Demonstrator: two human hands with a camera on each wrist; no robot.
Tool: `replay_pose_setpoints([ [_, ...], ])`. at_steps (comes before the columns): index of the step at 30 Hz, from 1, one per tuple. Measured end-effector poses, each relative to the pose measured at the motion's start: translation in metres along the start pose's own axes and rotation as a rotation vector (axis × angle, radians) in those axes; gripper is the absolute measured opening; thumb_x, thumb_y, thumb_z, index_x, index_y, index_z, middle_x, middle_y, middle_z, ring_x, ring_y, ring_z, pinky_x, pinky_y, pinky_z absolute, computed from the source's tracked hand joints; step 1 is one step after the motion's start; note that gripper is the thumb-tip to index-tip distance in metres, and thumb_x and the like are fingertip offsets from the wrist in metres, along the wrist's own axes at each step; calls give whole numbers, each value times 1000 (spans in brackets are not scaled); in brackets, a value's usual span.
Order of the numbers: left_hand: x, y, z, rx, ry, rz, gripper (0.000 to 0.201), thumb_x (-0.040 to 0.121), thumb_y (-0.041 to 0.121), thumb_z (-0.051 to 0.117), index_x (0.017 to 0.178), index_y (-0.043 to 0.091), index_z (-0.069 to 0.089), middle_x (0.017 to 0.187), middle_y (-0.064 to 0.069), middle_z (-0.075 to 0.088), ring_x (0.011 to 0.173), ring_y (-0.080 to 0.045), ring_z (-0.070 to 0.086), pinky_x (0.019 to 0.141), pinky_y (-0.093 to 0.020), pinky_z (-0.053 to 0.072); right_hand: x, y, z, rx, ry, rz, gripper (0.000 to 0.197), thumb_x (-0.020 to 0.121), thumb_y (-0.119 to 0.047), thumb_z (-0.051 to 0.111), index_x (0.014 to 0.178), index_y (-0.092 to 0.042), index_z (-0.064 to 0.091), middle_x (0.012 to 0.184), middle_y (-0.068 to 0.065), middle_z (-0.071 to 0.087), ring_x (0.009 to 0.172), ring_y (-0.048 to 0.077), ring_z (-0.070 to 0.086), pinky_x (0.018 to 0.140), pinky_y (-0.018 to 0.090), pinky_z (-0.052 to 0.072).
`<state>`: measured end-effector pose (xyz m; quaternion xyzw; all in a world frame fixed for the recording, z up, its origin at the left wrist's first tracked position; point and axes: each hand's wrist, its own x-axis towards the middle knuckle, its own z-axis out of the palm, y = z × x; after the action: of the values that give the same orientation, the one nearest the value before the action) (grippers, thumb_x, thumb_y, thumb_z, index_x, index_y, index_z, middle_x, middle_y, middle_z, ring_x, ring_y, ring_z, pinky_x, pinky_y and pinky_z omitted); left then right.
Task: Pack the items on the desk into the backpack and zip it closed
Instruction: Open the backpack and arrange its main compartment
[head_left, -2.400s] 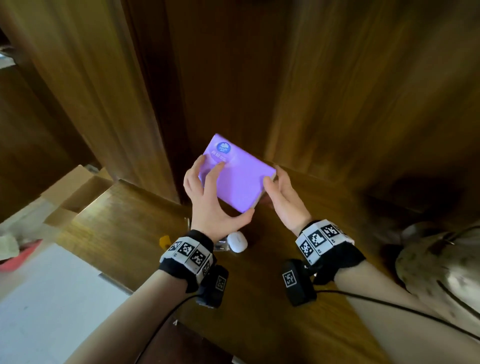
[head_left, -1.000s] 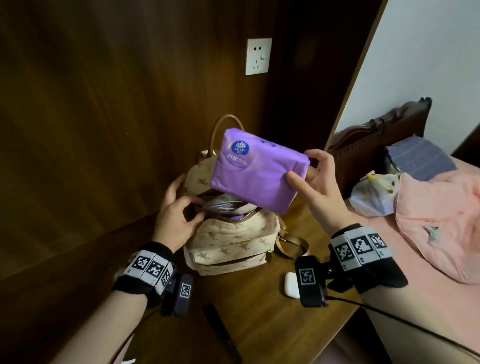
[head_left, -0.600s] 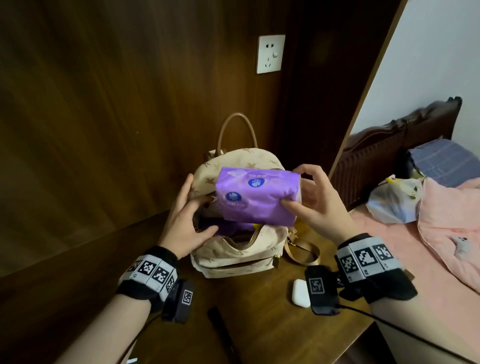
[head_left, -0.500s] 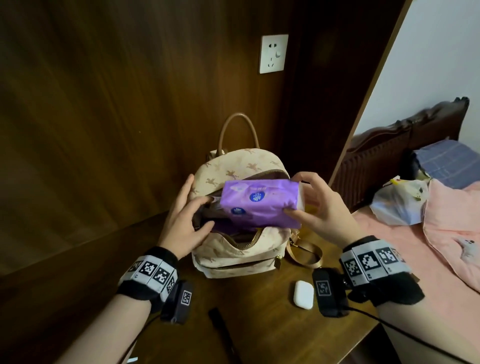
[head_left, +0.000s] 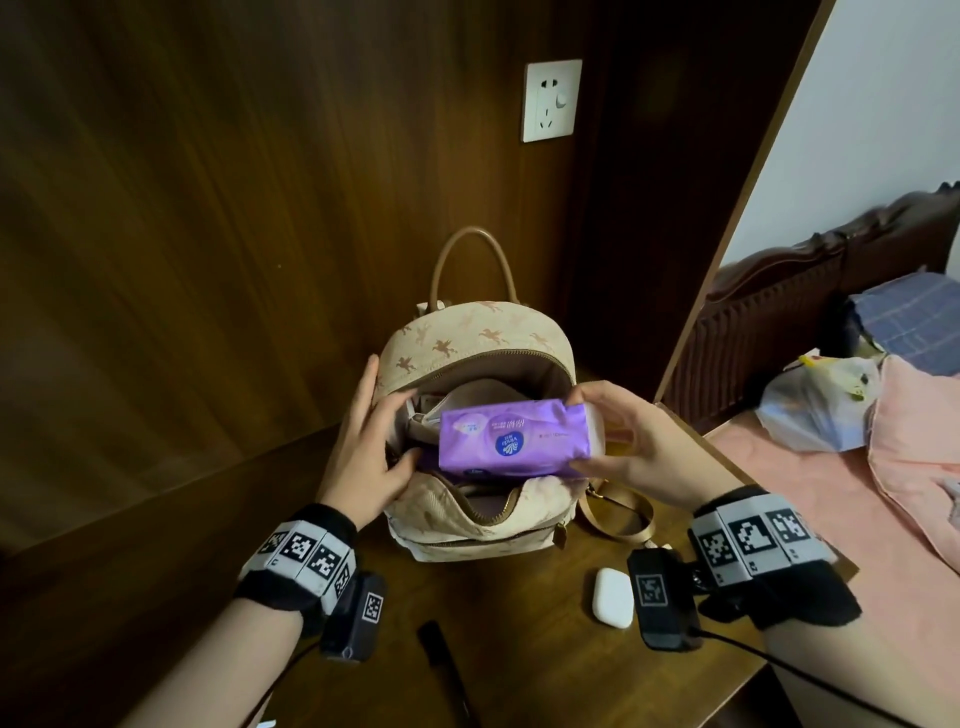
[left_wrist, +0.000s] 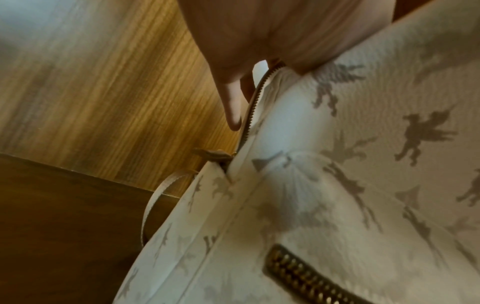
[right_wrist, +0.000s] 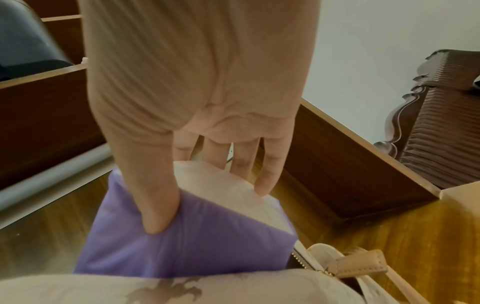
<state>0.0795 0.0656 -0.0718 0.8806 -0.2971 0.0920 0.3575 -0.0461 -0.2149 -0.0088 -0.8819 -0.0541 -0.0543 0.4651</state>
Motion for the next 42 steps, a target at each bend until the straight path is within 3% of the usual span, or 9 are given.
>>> replay_pose_setpoints([
  [3, 0, 2, 1, -27, -19, -26, 71, 74, -2, 73, 133, 24, 45, 158, 18, -12, 143, -6, 8, 99, -3, 24, -1, -3, -3, -15, -64, -12, 51, 76, -14, 76, 117, -29, 51, 120, -14, 57, 116, 4, 52, 96, 20, 46],
  [11, 0, 8, 0, -46, -56, -107, 48, 69, 4, 79, 108, 23, 59, 160, 4, -1, 142, -22, 23, 105, -21, 24, -10, 1, 1, 140, -59, -59, 48, 69, -3, 80, 105, -29, 59, 109, -9, 65, 110, 12, 59, 99, 32, 46],
  [16, -1, 13, 1, -76, -52, -158, 33, 70, -2, 75, 92, 20, 64, 157, -8, 12, 136, -22, 29, 99, -1, 19, -11, 6, 1, 311, -32, -11, 44, 68, 0, 78, 106, -11, 59, 101, -4, 67, 100, 14, 62, 95, 37, 48],
  [21, 1, 11, 0, -55, -70, -171, 24, 74, 2, 74, 79, 24, 71, 156, -12, 15, 141, -33, 25, 113, -27, 19, -6, 10, 1, 313, -43, 7, 45, 63, -11, 79, 101, -26, 61, 96, -12, 66, 94, 6, 60, 87, 28, 48],
  [25, 3, 8, -2, 50, -115, -161, 18, 82, 17, 70, 92, 31, 74, 158, 0, 9, 142, -28, 21, 115, -32, 20, -5, 10, 2, 321, -44, 32, 52, 58, -30, 86, 102, -27, 60, 99, -11, 65, 94, 6, 59, 85, 29, 48],
  [30, 3, 7, -3, 138, -157, -206, 27, 86, 24, 64, 107, 39, 70, 159, 3, 6, 142, -30, 17, 112, -44, 28, 2, 11, 1, 297, -51, 54, 48, 63, -5, 78, 102, -26, 60, 97, -11, 66, 93, 5, 59, 87, 34, 45],
  [37, 2, 6, -3, 135, -303, -359, 54, 92, 34, 55, 140, 51, 36, 140, -11, 39, 119, -33, 51, 99, -37, 43, -2, 4, 2, 313, -61, -13, 42, 62, 4, 79, 99, -11, 64, 93, -9, 67, 92, 8, 62, 82, 22, 50],
  [39, 0, 7, -3, 156, -332, -355, 60, 92, 35, 53, 142, 54, 26, 123, -13, 49, 102, -33, 58, 90, -34, 47, -5, 3, 2, 309, -70, -15, 43, 64, 8, 78, 99, -14, 65, 95, -5, 67, 94, 12, 62, 84, 24, 50],
  [42, -3, 9, -4, 131, -309, -364, 61, 92, 33, 52, 143, 53, 24, 116, -14, 49, 105, -34, 56, 86, -30, 42, -6, -1, 2, 207, -45, 31, 46, 71, -1, 77, 106, -26, 64, 104, -11, 66, 104, 6, 59, 89, 22, 48],
])
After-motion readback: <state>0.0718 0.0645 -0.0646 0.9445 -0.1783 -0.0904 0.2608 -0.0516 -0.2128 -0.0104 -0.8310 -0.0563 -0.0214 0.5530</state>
